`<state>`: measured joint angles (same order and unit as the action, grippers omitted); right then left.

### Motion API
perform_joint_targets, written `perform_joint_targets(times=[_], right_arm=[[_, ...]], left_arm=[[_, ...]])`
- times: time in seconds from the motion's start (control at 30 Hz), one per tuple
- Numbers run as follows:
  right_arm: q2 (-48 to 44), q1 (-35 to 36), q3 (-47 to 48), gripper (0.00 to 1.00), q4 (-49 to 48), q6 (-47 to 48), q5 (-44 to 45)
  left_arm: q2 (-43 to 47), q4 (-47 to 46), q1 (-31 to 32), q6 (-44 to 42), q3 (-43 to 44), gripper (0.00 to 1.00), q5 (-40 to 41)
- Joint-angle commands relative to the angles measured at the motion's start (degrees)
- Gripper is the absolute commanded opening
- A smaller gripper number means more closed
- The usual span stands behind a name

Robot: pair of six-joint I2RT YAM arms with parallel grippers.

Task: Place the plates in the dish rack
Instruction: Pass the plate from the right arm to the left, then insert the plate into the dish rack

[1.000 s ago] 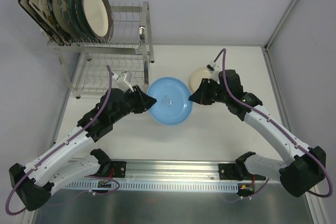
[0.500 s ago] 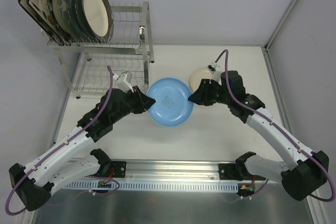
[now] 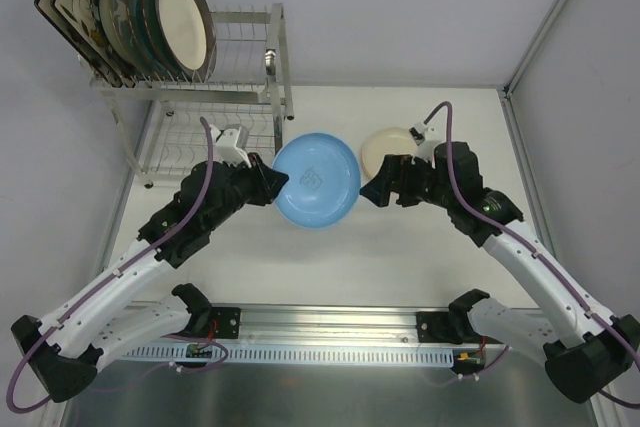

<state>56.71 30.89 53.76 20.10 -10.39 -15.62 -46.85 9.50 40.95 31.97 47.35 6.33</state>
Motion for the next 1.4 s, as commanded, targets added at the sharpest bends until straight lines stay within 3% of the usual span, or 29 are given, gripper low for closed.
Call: perform_joint_targets(times=[0.0, 0.4, 0.7, 0.83, 1.07, 1.37], right_arm=[[-3.87, 0.31, 1.79, 0.98, 3.62, 2.39, 6.63], [-12.67, 0.31, -2.87, 1.0, 7.57, 4.85, 18.69], [-11.8, 0.31, -2.78, 0.99, 9.35, 6.17, 20.63], [-10.74, 0.31, -2.6, 1.0, 9.52, 6.7, 20.1], [-9.69, 0.31, -2.69, 0.99, 9.87, 7.67, 19.83], [-7.23, 0.22, -2.26, 0.99, 10.14, 8.37, 20.19]], left_arm=[[0.36, -2.73, 0.54, -7.08, 5.72, 0.0, 3.51], [-3.68, -3.78, 0.54, -21.24, 23.47, 0.0, 11.51], [-16.06, -8.7, 0.45, -31.61, 44.3, 0.0, 18.8], [-21.52, -14.65, 0.27, -41.95, 52.3, 0.0, 26.18], [-27.59, -20.31, -6.83, -47.96, 57.76, 0.0, 32.52], [-29.0, -22.06, -15.54, -49.01, 55.57, 0.0, 32.87]])
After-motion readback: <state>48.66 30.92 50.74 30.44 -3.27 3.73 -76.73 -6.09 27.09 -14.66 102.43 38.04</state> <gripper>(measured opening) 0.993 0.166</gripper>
